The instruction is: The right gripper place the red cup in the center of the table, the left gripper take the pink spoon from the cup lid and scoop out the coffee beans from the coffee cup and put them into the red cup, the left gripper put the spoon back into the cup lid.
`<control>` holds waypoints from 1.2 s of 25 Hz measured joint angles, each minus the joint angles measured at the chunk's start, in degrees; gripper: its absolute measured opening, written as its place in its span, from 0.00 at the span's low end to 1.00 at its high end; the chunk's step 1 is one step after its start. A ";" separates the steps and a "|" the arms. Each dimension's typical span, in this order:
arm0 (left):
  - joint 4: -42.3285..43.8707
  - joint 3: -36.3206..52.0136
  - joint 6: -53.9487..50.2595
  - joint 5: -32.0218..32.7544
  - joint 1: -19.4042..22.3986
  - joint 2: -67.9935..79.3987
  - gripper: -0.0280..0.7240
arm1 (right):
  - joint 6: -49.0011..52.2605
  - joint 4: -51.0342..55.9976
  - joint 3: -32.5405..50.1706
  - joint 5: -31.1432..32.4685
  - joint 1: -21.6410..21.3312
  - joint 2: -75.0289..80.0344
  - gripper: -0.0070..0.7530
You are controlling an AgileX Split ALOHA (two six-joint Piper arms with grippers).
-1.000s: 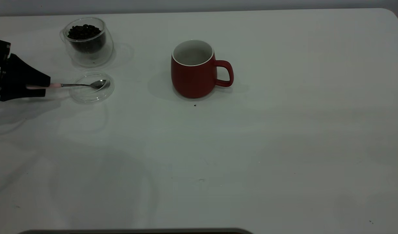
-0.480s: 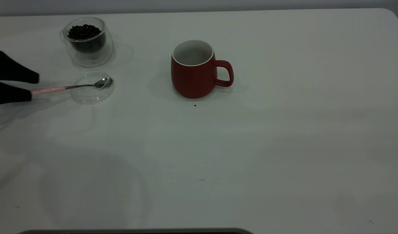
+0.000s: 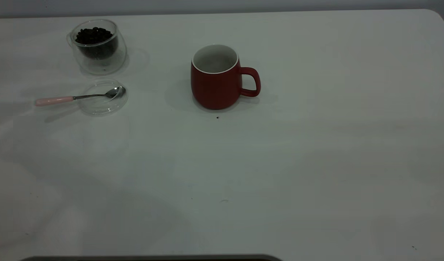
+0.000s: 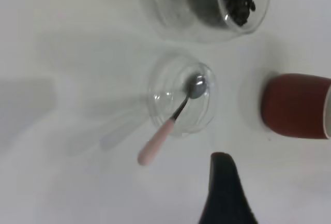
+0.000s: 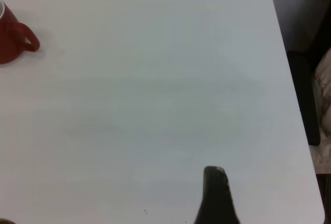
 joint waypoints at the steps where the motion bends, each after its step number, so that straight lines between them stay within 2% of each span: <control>1: 3.22 0.00 -5.40 -0.54 -1.01 -2.73 0.76 | 0.00 0.00 0.00 0.00 0.00 0.00 0.78; 6: 27.79 0.11 -25.86 1.98 -8.78 -17.24 0.73 | 0.00 0.00 0.00 0.00 0.00 0.00 0.78; 9: 39.67 0.50 -34.39 8.43 -15.28 -23.58 0.73 | 0.00 0.00 0.00 0.00 0.00 0.00 0.78; 11: 44.52 0.50 -38.24 12.68 -20.16 -26.88 0.73 | 0.00 0.00 0.00 0.00 0.00 0.00 0.78; 15: 49.02 1.47 -43.71 12.67 -28.74 -31.23 0.73 | 0.00 0.00 0.00 0.00 0.00 0.00 0.78; 19: 50.47 6.85 -45.62 12.67 -34.85 -36.51 0.73 | 0.00 0.00 0.00 0.00 0.00 0.00 0.78; 23: 50.64 16.41 -45.74 12.67 -37.66 -43.50 0.73 | 0.00 0.00 0.00 0.00 0.00 0.00 0.78; 30: 50.95 37.51 -42.41 11.75 -37.84 -57.93 0.73 | 0.00 0.00 0.00 0.00 0.00 0.00 0.78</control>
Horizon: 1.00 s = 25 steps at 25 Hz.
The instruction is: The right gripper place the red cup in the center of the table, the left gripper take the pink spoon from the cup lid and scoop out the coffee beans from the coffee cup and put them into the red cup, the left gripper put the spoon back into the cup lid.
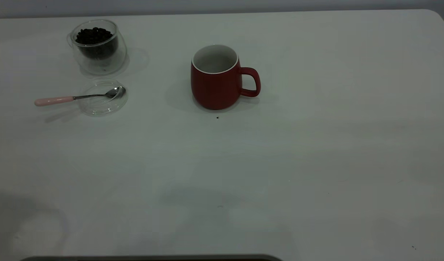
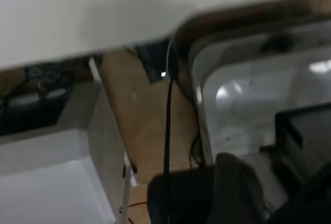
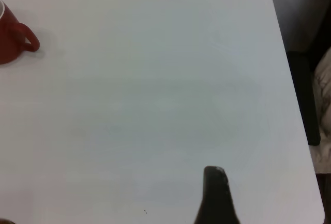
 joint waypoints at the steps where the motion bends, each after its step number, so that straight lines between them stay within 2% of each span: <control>1: 0.00 2.56 0.28 -0.74 0.00 -2.22 0.73 | 0.00 0.00 0.00 0.00 0.00 0.00 0.78; 5: 0.08 9.22 1.05 -3.87 0.00 -10.58 0.73 | 0.00 0.00 0.00 0.00 0.00 0.00 0.78; 8: 0.15 12.18 1.36 -3.86 0.00 -17.37 0.73 | 0.00 0.00 0.00 0.00 0.00 0.00 0.78; 21: 0.30 12.61 1.36 -2.23 0.00 -54.39 0.73 | 0.00 0.00 0.00 0.00 0.00 0.00 0.78; 25: 0.17 12.61 1.36 -1.24 1.65 -63.30 0.73 | 0.00 0.00 0.00 0.00 0.00 0.00 0.78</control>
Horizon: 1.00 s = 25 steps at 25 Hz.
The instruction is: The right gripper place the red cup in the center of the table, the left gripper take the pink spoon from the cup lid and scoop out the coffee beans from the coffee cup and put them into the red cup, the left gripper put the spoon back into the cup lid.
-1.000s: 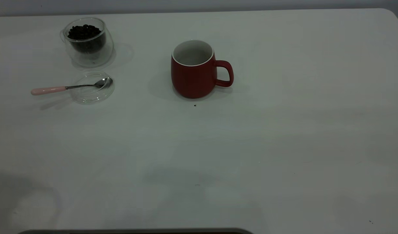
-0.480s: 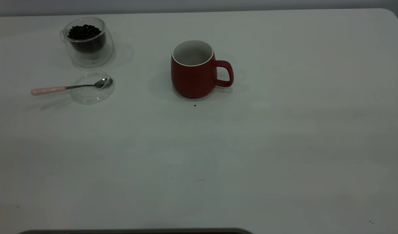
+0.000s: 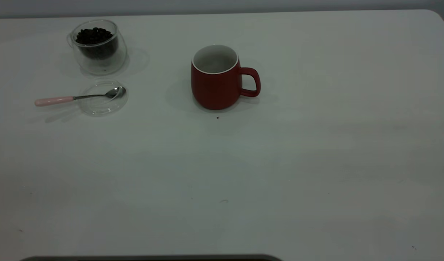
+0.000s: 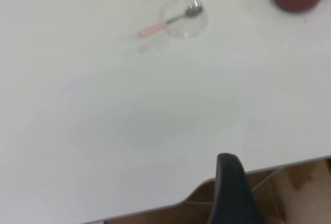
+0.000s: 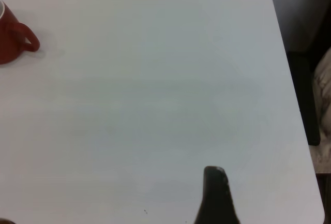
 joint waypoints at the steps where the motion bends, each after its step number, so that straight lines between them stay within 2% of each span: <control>1: 0.00 0.00 0.00 0.26 0.82 -0.22 0.73 | 0.00 0.00 0.00 0.00 0.00 0.00 0.78; 4: -0.07 0.00 0.00 0.44 2.42 -0.33 0.73 | 0.00 0.00 0.00 0.00 0.00 0.00 0.78; 25: -0.07 0.00 -0.11 0.50 2.53 -0.40 0.73 | 0.00 0.00 0.00 0.00 0.00 0.00 0.78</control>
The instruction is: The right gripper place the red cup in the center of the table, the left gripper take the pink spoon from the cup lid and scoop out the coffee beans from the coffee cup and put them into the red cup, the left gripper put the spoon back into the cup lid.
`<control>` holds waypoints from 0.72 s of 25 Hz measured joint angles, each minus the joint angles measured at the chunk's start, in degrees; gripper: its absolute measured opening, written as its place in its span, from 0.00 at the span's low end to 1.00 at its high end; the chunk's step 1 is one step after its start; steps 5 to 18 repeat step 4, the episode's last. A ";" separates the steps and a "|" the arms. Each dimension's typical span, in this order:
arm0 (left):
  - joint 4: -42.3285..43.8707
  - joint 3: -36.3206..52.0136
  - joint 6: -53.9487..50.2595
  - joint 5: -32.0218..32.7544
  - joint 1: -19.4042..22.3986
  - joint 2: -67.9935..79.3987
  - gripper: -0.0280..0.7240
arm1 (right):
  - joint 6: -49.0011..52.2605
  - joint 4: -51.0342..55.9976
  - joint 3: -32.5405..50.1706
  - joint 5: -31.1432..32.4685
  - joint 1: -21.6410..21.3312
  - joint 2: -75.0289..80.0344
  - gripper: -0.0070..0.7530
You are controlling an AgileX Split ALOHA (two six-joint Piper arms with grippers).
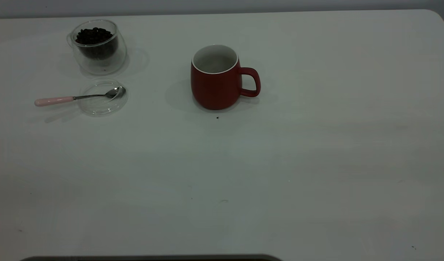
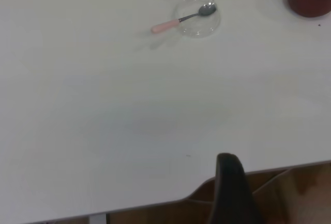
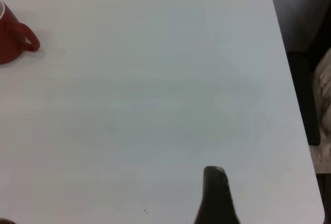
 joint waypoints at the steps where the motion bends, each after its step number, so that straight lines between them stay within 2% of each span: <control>1: 0.00 0.00 0.00 0.00 0.00 0.00 0.73 | 0.00 0.00 0.00 0.00 0.00 0.00 0.78; 18: 0.00 0.00 0.05 0.00 0.00 0.00 0.73 | 0.00 0.00 0.00 0.00 0.00 0.00 0.78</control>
